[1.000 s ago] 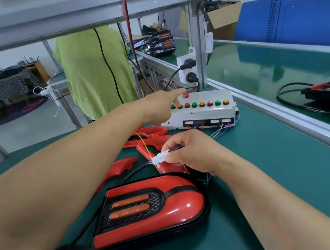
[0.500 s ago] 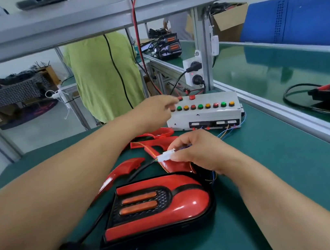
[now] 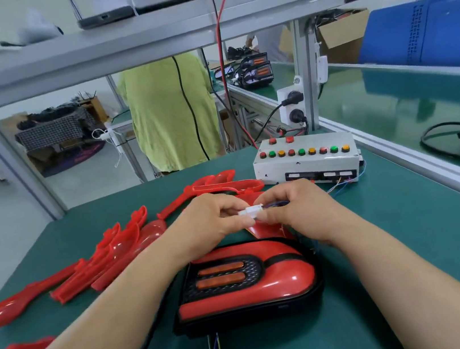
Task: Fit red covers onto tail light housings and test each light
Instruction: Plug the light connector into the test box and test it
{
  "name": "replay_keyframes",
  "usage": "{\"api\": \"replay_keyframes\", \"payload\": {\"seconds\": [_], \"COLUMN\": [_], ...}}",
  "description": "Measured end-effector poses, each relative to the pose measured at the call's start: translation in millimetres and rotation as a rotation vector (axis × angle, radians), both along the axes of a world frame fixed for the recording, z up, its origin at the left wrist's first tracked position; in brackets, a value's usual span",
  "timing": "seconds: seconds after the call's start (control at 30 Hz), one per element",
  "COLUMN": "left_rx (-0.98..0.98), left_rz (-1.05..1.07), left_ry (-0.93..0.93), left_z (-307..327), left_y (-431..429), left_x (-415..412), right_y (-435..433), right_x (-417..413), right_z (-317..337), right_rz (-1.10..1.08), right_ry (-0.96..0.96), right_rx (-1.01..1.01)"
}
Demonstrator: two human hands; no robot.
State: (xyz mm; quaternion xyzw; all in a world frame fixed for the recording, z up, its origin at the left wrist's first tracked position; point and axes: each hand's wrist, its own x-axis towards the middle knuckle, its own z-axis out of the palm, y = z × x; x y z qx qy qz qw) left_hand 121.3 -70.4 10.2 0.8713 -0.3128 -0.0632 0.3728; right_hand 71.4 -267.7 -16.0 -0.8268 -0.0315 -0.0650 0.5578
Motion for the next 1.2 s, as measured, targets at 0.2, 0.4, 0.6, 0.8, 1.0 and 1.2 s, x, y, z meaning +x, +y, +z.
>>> {"api": "replay_keyframes", "payload": {"seconds": [0.2, 0.4, 0.6, 0.8, 1.0, 1.2], "left_rx": [-0.072, -0.086, -0.112, -0.124, -0.131, 0.018], "left_rz": [0.015, 0.026, 0.022, 0.033, 0.086, 0.141], "left_ry": [-0.018, 0.069, 0.108, 0.115, 0.129, 0.017], "left_z": [-5, -4, -2, -2, -7, -9], "left_y": [4, 5, 5, 3, 21, 33], "left_x": [-3, -1, -2, -2, 7, 11], "right_y": [5, 6, 6, 5, -12, -9], "right_x": [-1, -1, -2, -2, -6, -2], "right_z": [1, -1, -3, -2, 2, -3], "right_rz": [0.010, 0.005, 0.006, 0.017, -0.090, -0.138], "right_ry": [-0.035, -0.041, -0.006, 0.030, 0.016, -0.013], "right_rx": [-0.019, -0.033, 0.022, 0.055, 0.037, -0.112]}}
